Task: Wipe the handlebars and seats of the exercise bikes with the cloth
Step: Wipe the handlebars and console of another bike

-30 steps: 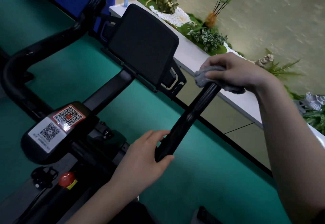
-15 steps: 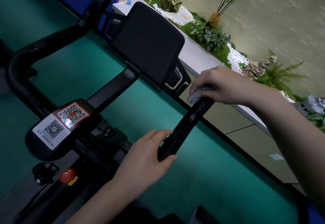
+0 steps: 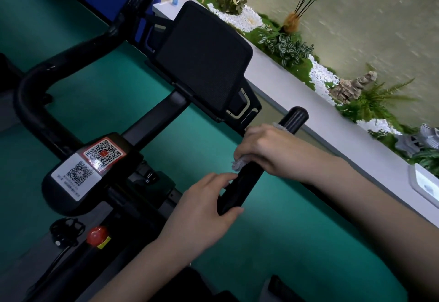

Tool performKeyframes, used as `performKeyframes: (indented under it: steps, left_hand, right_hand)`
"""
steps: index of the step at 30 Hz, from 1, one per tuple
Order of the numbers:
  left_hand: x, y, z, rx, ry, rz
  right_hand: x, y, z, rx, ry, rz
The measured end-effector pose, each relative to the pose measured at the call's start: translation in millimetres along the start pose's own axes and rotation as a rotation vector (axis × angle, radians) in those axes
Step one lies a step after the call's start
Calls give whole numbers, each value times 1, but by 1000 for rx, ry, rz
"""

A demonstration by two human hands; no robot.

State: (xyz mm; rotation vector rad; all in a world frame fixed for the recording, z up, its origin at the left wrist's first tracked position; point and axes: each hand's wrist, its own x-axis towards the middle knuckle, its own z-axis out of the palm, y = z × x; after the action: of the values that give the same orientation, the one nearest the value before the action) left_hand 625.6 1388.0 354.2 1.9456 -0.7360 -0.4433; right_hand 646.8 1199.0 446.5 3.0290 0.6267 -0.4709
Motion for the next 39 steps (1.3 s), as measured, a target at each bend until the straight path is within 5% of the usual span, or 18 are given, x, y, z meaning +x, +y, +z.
performKeyframes:
  steps: [7,11,16,20,30,34,39]
  left_hand:
    - [0,1,-2,-3,-14,-6]
    - [0,2,-2,1,-17,-5]
    - [0,4,-4,19,-19,2]
    - [0,6,-6,32,-18,8]
    - [1,9,-7,36,-28,9]
    - [0,9,-7,42,-25,10]
    - [-1,9,-7,48,-34,4]
  right_hand:
    - [-6,12,-8,-197,193,131]
    - [-33,3,-1,156,822,311]
    - [-49,-14,46,780,1497,900]
    - [-28,-43,89,1347,1456,1061]
    - [5,-72,102,2118,1454,938]
    - [2,-58,95,2211,1438,847]
    - [-5,-30,86,2005,1370,841]
